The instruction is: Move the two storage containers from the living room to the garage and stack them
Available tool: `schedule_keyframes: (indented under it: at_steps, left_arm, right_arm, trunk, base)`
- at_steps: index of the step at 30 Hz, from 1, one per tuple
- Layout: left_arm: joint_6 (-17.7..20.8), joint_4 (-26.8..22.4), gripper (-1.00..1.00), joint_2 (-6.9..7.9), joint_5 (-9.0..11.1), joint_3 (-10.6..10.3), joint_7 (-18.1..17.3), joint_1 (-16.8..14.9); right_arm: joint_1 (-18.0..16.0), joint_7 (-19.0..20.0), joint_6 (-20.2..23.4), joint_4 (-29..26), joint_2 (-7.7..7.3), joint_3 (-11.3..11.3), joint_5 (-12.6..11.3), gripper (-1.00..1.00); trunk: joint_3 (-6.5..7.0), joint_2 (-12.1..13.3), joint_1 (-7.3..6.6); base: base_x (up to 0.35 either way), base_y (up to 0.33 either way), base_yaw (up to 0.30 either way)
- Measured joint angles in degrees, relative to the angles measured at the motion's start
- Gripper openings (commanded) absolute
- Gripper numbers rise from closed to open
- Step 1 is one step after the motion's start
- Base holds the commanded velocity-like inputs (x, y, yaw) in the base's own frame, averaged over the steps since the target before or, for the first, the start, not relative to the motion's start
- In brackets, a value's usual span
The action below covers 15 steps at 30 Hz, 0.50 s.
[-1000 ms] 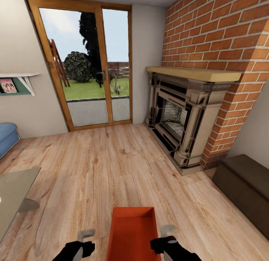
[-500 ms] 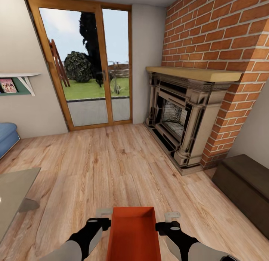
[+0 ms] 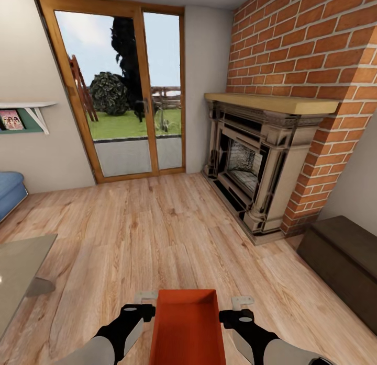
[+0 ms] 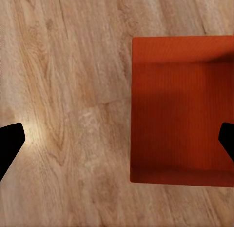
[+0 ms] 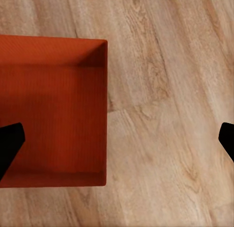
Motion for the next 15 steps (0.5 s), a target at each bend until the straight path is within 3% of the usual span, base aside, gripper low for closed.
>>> schedule_keyframes:
  at_steps: [15]
  left_arm:
    - [-0.01,-0.25,1.00,-0.16,0.07,0.30,0.11,-0.04]
  right_arm:
    - [0.00,0.06,-0.07,-0.04,-0.24,-0.01,0.01,1.00]
  trunk:
    - [0.00,0.00,0.00]
  base:
    - [0.000,0.000,0.000]
